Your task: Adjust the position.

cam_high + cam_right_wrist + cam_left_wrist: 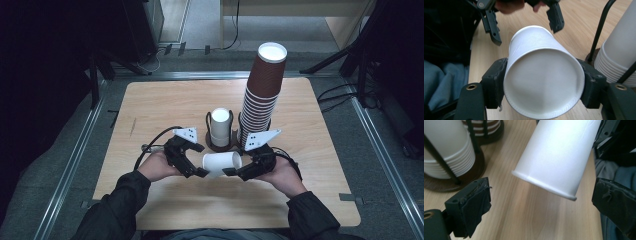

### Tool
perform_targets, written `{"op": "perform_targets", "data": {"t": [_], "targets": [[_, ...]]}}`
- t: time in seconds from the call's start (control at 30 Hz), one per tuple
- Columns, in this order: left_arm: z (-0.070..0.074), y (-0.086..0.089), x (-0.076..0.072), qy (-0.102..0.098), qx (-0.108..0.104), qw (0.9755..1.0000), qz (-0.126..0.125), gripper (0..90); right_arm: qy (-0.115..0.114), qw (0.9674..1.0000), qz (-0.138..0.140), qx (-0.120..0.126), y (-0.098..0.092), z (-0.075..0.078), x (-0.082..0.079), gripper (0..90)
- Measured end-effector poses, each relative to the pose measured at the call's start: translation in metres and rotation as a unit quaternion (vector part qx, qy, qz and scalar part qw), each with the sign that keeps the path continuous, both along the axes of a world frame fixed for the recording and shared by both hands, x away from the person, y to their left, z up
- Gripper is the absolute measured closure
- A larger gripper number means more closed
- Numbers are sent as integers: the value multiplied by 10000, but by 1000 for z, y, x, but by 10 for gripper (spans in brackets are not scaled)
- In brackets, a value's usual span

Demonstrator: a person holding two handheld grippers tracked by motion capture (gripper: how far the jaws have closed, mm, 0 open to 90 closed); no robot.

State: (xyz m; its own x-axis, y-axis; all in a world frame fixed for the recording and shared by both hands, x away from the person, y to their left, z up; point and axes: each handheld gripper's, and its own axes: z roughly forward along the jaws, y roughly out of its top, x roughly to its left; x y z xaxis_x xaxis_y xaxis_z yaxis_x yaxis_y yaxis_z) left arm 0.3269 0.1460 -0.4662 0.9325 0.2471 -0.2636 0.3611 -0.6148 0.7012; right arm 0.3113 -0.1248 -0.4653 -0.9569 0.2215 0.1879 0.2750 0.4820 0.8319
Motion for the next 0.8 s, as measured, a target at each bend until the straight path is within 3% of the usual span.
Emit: {"op": "perform_targets", "data": {"t": [0.33, 0.47, 0.67, 0.8], "targets": [[-4, -12, -4, -62, -126, 9997, -202, 17, 219, 9982, 61, 551, 3, 1, -1, 337], [-2, -15, -5, 116, -195, 9996, -194, 18, 296, 9966, 64, 765, 5, 2, 0, 337], [4, -10, -5, 10, -442, 9989, -147, 164, 405, 9943, 50, 988, 1, 2, 2, 336], [6, -8, -6, -54, -420, 9989, -212, 212, 436, 9934, 65, 1063, 0, 3, 3, 342]]}}
